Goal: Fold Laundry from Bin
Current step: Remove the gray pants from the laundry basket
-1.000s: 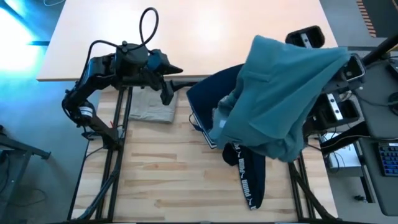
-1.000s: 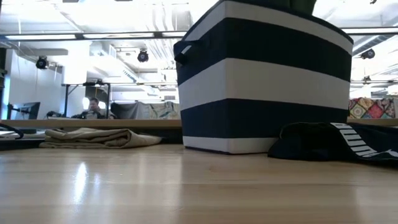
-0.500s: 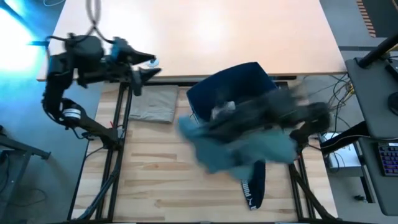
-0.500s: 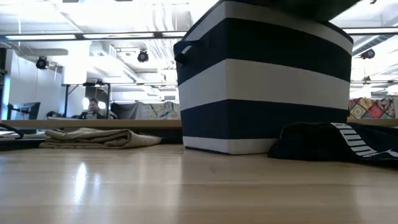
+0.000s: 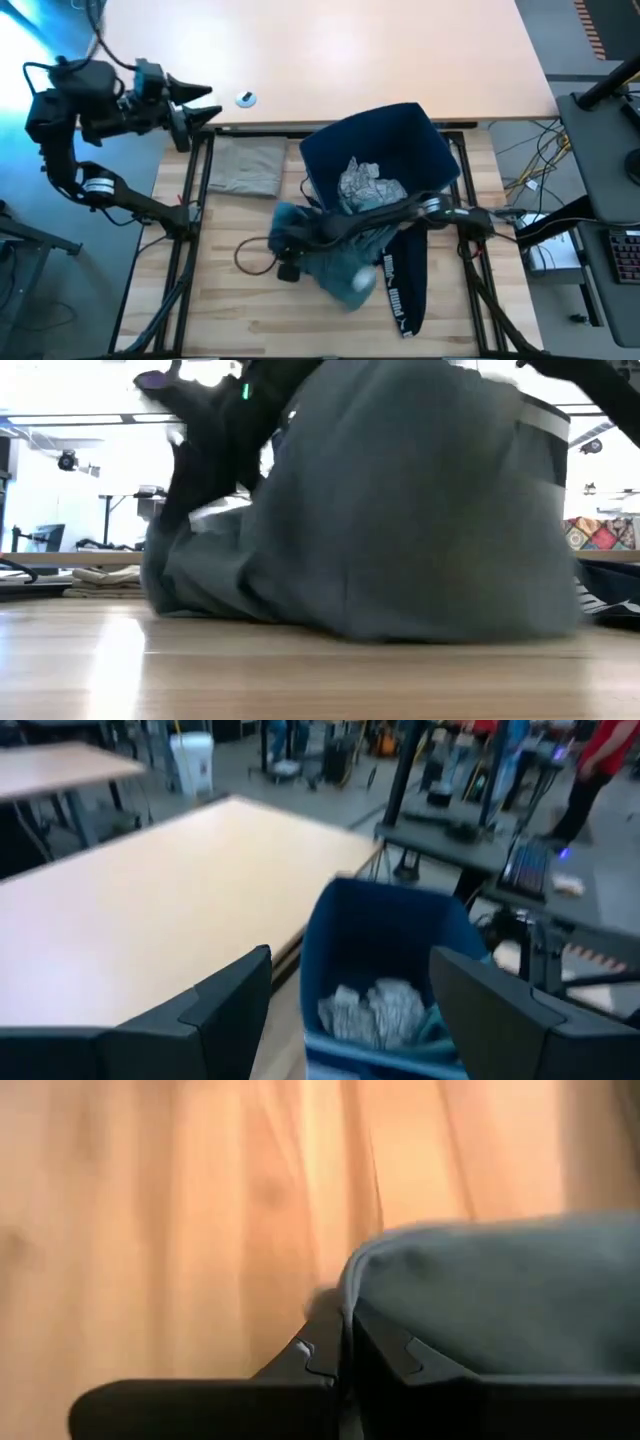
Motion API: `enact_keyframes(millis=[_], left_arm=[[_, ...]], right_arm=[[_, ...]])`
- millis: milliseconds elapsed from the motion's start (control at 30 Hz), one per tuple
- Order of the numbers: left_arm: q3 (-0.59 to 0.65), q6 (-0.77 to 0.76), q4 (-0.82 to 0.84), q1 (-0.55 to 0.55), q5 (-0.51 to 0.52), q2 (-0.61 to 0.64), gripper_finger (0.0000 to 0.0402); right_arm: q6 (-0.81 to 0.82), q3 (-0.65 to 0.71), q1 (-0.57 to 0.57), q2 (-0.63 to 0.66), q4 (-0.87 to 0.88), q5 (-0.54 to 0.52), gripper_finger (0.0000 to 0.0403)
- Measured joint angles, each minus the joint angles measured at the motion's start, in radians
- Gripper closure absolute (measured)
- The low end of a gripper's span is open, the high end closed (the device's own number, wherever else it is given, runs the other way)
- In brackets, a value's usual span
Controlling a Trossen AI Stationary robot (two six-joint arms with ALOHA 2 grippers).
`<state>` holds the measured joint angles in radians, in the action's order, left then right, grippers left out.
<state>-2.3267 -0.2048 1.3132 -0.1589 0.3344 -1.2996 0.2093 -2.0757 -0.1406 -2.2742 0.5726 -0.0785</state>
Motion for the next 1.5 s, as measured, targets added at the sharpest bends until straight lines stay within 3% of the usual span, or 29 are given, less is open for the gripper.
enact_keyframes(millis=[200,367,600,667,767,867,1000,1100,1233,1333,1500], left_arm=[[0.1,-0.029,0.019,0.0,-0.001,-0.003,0.0146],[0.241,-0.017,-0.031,0.0,-0.001,0.017,0.0146],[0.487,-0.015,-0.195,0.001,-0.011,0.106,0.0146],[0.577,-0.014,-0.277,0.003,-0.029,0.142,0.0146],[0.72,-0.014,-0.453,0.031,-0.139,0.194,0.0146],[0.872,-0.026,-0.64,0.109,-0.221,0.231,0.0146],[1.046,-0.042,-0.748,0.23,-0.212,0.237,0.0146],[1.158,-0.083,-0.83,0.307,-0.174,0.224,0.0146],[1.254,-0.159,-0.914,0.364,-0.163,0.2,0.0146],[1.299,-0.202,-0.931,0.381,-0.161,0.179,0.0146],[1.371,-0.243,-0.937,0.39,-0.161,0.105,0.0146]], right_arm=[[-0.002,-0.15,0.035,-0.045,0.21,-0.012,0.0378],[-0.027,-0.28,0.008,-0.08,0.349,-0.035,0.0315],[0.034,-0.263,-0.002,0.25,0.456,-0.162,0.0203],[0.074,-0.258,-0.014,0.324,0.532,-0.248,0.018],[0.163,-0.215,-0.063,0.417,0.641,-0.422,0.0154],[0.334,-0.14,-0.163,0.535,0.741,-0.592,0.0139],[0.737,0.027,-0.33,0.664,0.882,-0.708,0.0137],[1.052,0.175,-0.441,0.712,0.924,-0.696,0.0137],[1.378,0.327,-0.536,0.753,0.974,-0.579,0.0131],[1.544,0.412,-0.559,0.785,1.004,-0.491,0.0126],[1.741,0.602,-0.538,0.841,0.997,-0.49,0.0119]])
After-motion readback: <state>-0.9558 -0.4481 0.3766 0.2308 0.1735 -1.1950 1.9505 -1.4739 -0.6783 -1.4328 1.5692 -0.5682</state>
